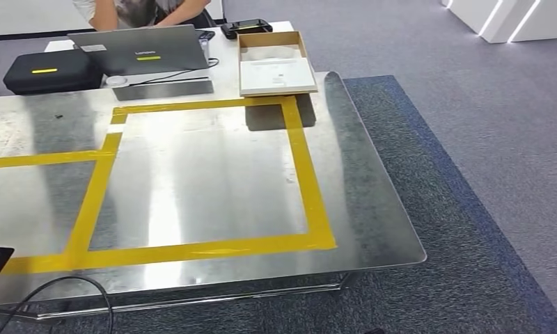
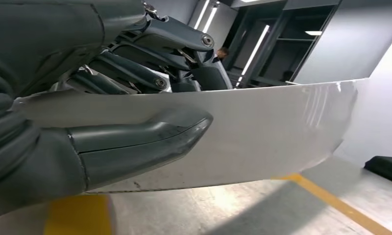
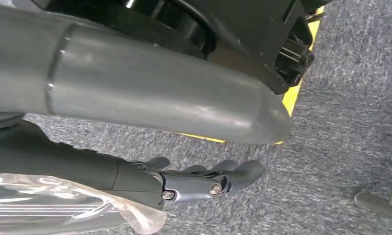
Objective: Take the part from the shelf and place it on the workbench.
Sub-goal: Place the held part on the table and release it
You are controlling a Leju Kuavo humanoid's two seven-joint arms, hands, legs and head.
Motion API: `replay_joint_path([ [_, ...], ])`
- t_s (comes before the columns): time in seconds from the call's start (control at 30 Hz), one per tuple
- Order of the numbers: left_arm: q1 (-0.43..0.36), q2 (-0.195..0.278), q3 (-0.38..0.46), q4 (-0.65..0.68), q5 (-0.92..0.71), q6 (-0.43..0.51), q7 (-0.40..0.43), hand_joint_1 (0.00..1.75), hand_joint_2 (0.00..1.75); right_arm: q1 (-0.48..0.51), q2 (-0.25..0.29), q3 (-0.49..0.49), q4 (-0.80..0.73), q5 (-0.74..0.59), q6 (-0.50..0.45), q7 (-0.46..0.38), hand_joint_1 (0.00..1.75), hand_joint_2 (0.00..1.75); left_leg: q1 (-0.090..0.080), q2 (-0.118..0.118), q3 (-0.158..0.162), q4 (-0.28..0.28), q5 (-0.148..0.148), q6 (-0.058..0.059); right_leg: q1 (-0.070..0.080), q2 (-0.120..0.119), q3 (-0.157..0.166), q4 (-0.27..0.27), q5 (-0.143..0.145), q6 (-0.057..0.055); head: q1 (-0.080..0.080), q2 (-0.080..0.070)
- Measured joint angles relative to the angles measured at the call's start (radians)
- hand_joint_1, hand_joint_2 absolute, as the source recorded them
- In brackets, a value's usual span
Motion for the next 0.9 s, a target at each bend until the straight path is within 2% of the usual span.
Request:
replay_joint_path([
  [0.03, -0.004, 0.002, 0.004, 0.005, -0.002, 0.0, 0.0, 0.0, 1.75, -0.001, 0.0, 0.0, 0.0, 0.0, 0.0, 0.0, 0.0, 0.0, -0.002, 0.0, 0.025, -0.057, 0.018, 0.004, 0.002, 0.001, 0.001, 0.001, -0.002, 0.003, 0.0, 0.0],
  [0.07, -0.006, 0.003, 0.008, 0.009, -0.004, 0.0, -0.002, 0.0, 1.31, -0.002, 0.0, 0.0, 0.0, 0.001, 0.0, 0.0, 0.0, 0.0, -0.005, 0.0, 0.04, -0.091, 0.024, 0.007, 0.004, 0.001, 0.0, 0.001, -0.003, 0.006, 0.001, 0.0],
  [0.17, -0.009, 0.001, 0.013, 0.013, 0.025, -0.008, -0.03, 0.0, 0.0, -0.001, 0.0, -0.001, 0.0, 0.007, 0.0, 0.001, 0.0, 0.0, -0.006, 0.001, 0.045, -0.113, 0.022, 0.018, 0.004, -0.001, -0.005, -0.001, -0.005, 0.02, 0.001, 0.0],
  [0.23, -0.011, -0.009, 0.014, 0.008, 0.076, -0.018, -0.061, 0.0, 0.0, -0.001, 0.0, -0.002, 0.0, 0.01, 0.0, 0.002, 0.0, 0.0, -0.002, 0.002, 0.048, -0.12, 0.026, 0.028, 0.003, -0.002, -0.021, 0.031, -0.029, 0.03, 0.003, 0.0],
  [0.27, -0.012, -0.017, 0.012, 0.002, 0.111, -0.022, -0.079, 0.0, 0.0, -0.001, -0.001, -0.004, 0.0, 0.011, 0.0, 0.002, 0.0, 0.0, 0.0, 0.003, 0.049, -0.122, 0.027, 0.032, 0.002, -0.002, -0.043, 0.076, -0.056, 0.035, 0.004, 0.0],
  [0.33, -0.013, -0.041, 0.006, -0.024, 0.204, -0.03, -0.119, 0.0, 0.0, -0.001, 0.0, -0.008, 0.0, 0.013, -0.001, 0.002, 0.0, 0.0, 0.0, 0.004, 0.049, -0.123, 0.026, 0.036, -0.001, -0.002, -0.105, 0.207, -0.115, 0.042, 0.006, 0.0],
  [0.37, -0.013, -0.054, 0.001, -0.042, 0.253, -0.033, -0.136, 0.0, 0.0, 0.0, 0.0, -0.012, 0.0, 0.014, -0.001, 0.002, 0.0, 0.0, -0.001, 0.004, 0.049, -0.122, 0.026, 0.037, -0.002, -0.002, -0.131, 0.258, -0.129, 0.045, 0.006, 0.0],
  [0.4, -0.013, -0.067, -0.006, -0.062, 0.296, -0.035, -0.15, 0.0, 0.0, 0.001, 0.0, -0.014, 0.0, 0.015, -0.002, 0.002, 0.0, 0.0, 0.0, 0.004, 0.049, -0.122, 0.026, 0.037, -0.003, -0.002, -0.142, 0.275, -0.125, 0.047, 0.006, 0.0],
  [0.43, -0.012, -0.079, -0.013, -0.084, 0.331, -0.036, -0.16, 0.0, 0.0, 0.002, 0.0, -0.016, 0.0, 0.016, -0.002, 0.002, 0.0, 0.0, 0.0, 0.004, 0.05, -0.122, 0.025, 0.037, -0.005, -0.002, -0.133, 0.253, -0.101, 0.048, 0.006, 0.0],
  [0.5, -0.012, -0.099, -0.03, -0.13, 0.39, -0.031, -0.178, 0.0, 0.0, 0.0, 0.0, -0.019, 0.0, 0.019, -0.004, 0.002, 0.0, 0.0, 0.001, 0.002, 0.054, -0.121, 0.023, 0.033, -0.008, -0.004, -0.073, 0.125, -0.031, 0.049, 0.007, 0.0],
  [0.57, -0.013, -0.115, -0.048, -0.183, 0.454, -0.022, -0.2, 0.0, 0.0, -0.003, 0.0, -0.022, 0.0, 0.022, -0.007, 0.002, 0.0, 0.0, -0.003, 0.002, 0.054, -0.118, 0.021, 0.025, -0.008, -0.006, -0.02, 0.019, 0.002, 0.043, 0.006, 0.0],
  [0.67, -0.014, -0.139, -0.085, -0.26, 0.539, -0.01, -0.24, 0.0, 0.0, -0.001, 0.002, -0.029, 0.0, 0.026, -0.014, 0.004, 0.0, 0.0, -0.004, 0.002, 0.052, -0.118, 0.023, 0.011, -0.005, -0.005, -0.007, -0.003, 0.004, 0.028, 0.004, 0.0],
  [0.73, -0.015, -0.156, -0.12, -0.308, 0.575, 0.003, -0.259, 0.0, 0.0, 0.001, 0.003, -0.035, 0.0, 0.027, -0.019, 0.005, 0.0, 0.0, -0.002, 0.002, 0.043, -0.092, 0.002, 0.004, -0.007, -0.006, -0.005, -0.006, 0.007, 0.016, 0.003, 0.0],
  [0.77, -0.016, -0.162, -0.138, -0.329, 0.586, 0.01, -0.265, 0.0, 0.0, 0.0, 0.004, -0.038, 0.0, 0.028, -0.02, 0.005, 0.0, 0.0, -0.002, 0.002, 0.026, -0.052, -0.023, 0.0, -0.009, -0.006, -0.004, -0.008, 0.009, 0.011, 0.002, 0.0],
  [0.83, -0.016, -0.172, -0.167, -0.36, 0.6, 0.022, -0.272, 0.0, 0.0, -0.001, 0.005, -0.041, 0.0, 0.028, -0.02, 0.005, 0.0, 0.0, -0.001, 0.002, -0.029, 0.078, -0.085, -0.004, -0.008, -0.007, -0.003, -0.008, 0.008, 0.005, 0.001, 0.0],
  [0.87, -0.016, -0.177, -0.178, -0.371, 0.608, 0.029, -0.278, 0.0, 0.0, 0.0, 0.006, -0.043, 0.0, 0.028, -0.021, 0.005, 0.0, 0.0, -0.001, 0.002, -0.054, 0.135, -0.106, -0.005, -0.007, -0.007, -0.002, -0.007, 0.008, 0.004, 0.001, 0.0],
  [0.9, -0.014, -0.181, -0.189, -0.381, 0.617, 0.038, -0.287, 0.0, 0.0, 0.001, 0.007, -0.044, 0.0, 0.028, -0.022, 0.005, 0.0, 0.0, -0.001, 0.002, -0.067, 0.164, -0.109, -0.004, -0.005, -0.008, -0.001, -0.007, 0.008, 0.004, 0.001, 0.0],
])
